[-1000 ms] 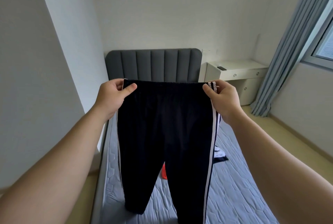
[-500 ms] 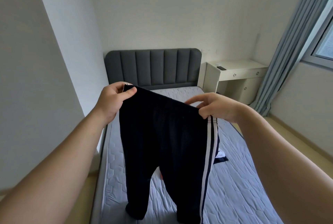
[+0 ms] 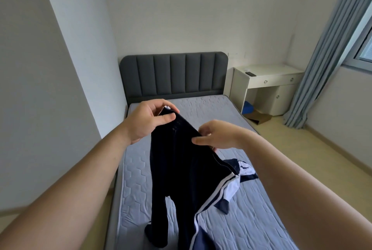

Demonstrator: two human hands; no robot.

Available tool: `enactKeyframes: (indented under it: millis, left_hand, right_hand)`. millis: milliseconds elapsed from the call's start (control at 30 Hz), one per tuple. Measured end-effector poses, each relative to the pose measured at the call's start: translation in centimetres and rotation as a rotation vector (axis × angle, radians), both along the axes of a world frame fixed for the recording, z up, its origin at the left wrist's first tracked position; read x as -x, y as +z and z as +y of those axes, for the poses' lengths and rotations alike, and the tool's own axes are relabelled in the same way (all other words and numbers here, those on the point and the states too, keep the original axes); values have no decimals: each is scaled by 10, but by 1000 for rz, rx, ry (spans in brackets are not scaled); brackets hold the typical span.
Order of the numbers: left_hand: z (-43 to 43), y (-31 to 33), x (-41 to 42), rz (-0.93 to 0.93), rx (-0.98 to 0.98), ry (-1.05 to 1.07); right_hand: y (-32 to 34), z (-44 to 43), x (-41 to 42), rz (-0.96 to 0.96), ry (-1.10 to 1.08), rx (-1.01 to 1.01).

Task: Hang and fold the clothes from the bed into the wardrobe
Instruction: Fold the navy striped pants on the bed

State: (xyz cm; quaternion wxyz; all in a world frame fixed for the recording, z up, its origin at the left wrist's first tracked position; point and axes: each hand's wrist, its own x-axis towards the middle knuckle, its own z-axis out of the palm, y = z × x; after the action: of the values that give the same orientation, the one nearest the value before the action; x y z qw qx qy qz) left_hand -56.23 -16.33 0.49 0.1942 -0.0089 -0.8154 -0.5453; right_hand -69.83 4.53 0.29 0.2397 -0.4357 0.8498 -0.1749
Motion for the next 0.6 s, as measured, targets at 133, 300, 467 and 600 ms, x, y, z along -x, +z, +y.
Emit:
enactKeyframes:
  millis: [133,300,467,600]
  left_hand:
    - [-1,-2,0,12,13,76]
    - [-7,-6,-2,39,74,210]
    - [-10,-5,-2,64,198,400]
    - [-12,-3,-4,31,284,470]
  right_hand:
    - [-2,-3,-2,-53,-13,78]
    - [4,-2,-10,-32,125,124]
    - [18,-8,-19,127,171,194]
    - [35,-15,-21,-33,69,160]
